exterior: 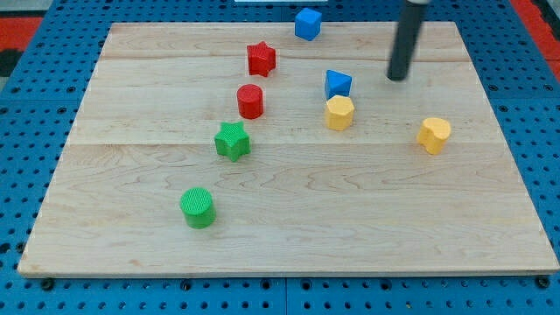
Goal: Move the yellow heart towards the yellow hexagon
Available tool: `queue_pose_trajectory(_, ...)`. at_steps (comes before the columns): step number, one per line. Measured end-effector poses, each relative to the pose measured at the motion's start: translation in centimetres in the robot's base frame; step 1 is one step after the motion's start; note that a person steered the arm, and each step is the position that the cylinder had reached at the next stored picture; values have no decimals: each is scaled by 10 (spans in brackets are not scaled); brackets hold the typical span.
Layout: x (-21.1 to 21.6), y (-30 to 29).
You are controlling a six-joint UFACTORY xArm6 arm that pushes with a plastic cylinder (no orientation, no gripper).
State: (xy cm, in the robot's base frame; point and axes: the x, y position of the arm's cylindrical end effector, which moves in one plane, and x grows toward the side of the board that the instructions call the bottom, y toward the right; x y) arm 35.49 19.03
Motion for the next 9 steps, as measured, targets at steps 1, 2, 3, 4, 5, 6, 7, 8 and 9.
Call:
queue_pose_trajectory(1, 55, 6)
queue_pose_trajectory(2, 58, 28)
queue_pose_trajectory(3, 87, 40)
queue_pose_trajectory(4, 100, -16)
queue_pose_trajectory(5, 97, -74)
queue_pose_trajectory(6, 104, -76)
queue_pose_trajectory(7, 130, -88)
queue_pose_trajectory(8, 131, -110)
queue_pose_trajectory(9, 134, -107)
